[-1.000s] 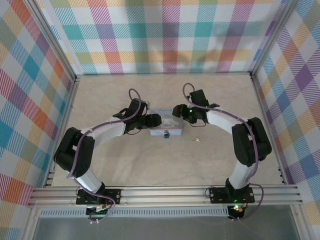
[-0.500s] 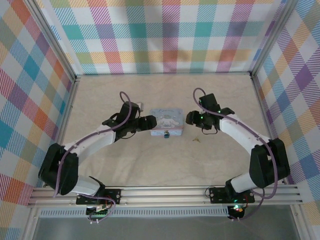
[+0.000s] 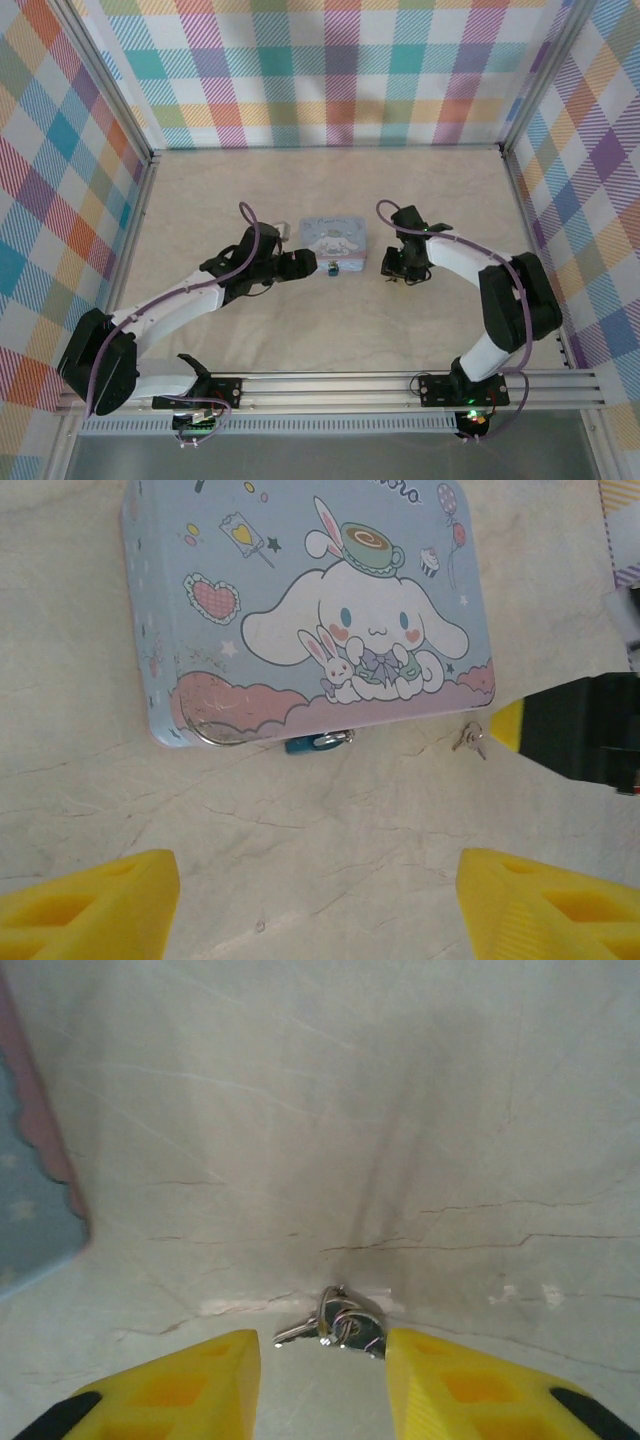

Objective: Unlock a padlock with a key

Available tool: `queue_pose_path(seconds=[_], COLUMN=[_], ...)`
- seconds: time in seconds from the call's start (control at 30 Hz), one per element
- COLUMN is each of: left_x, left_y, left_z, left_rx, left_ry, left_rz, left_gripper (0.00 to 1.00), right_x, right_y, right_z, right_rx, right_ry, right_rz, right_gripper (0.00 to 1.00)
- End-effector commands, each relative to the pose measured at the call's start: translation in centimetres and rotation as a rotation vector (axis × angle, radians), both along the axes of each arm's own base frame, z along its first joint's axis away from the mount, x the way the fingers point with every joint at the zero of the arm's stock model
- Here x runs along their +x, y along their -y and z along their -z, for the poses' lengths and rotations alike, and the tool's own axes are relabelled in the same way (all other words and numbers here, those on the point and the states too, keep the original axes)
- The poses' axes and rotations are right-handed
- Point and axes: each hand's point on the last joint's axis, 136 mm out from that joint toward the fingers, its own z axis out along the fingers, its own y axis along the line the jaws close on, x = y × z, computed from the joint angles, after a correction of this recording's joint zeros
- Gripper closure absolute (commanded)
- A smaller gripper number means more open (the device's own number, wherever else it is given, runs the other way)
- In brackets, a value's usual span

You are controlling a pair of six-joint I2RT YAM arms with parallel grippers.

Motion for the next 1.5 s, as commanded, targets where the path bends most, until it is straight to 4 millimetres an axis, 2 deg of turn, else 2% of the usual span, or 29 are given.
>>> queue_pose_path(seconds=[0.0, 0.3, 0.43, 0.5, 0.6, 0.67, 0.9, 1.13, 1.23, 1.47], left_x=[-0.3, -0.3, -0.3, -0.3, -0.4, -0.3, -0.3, -0.2, -0.1, 0.2], left_y=[0.3, 0.9, 0.8, 0.8, 0.8, 0.8, 0.8, 1.0, 1.7, 3.8], left_z=[0.0, 0.7, 0.9, 0.9, 1.0, 0.9, 0.6, -0.9, -2.1, -6.5], left_rx=[-0.003, 0.002, 0.003, 0.003, 0.004, 0.003, -0.002, -0.029, -0.059, -0.179], left_ry=[-0.001, -0.012, -0.013, -0.013, -0.015, -0.014, -0.007, 0.020, 0.035, 0.102], left_rz=[-0.004, 0.007, 0.002, 0.002, 0.002, 0.002, -0.002, 0.001, 0.019, 0.074], left_gripper=[0.26, 0.27, 0.27, 0.27, 0.27, 0.27, 0.27, 0.26, 0.25, 0.23], right_x=[0.3, 0.5, 0.3, 0.2, 0.1, 0.2, 1.0, 1.1, 0.9, 0.0], right_y=[0.1, 0.3, 0.3, 0.2, 0.0, -0.2, -1.1, -0.8, -0.9, -1.9], right_z=[0.8, 1.8, 2.3, 2.5, 2.6, 2.1, -1.2, -5.4, -7.4, -13.4], right_rx=[-0.006, -0.022, -0.017, -0.008, 0.006, 0.023, 0.165, 0.238, 0.267, 0.392], right_ry=[-0.011, -0.037, -0.055, -0.062, -0.065, -0.053, 0.054, 0.175, 0.220, 0.343], right_rz=[0.000, -0.003, -0.008, -0.012, -0.012, -0.006, 0.038, 0.059, 0.053, 0.016], right_gripper=[0.62, 0.68, 0.79, 0.89, 0.98, 1.00, 1.00, 1.00, 1.00, 1.00])
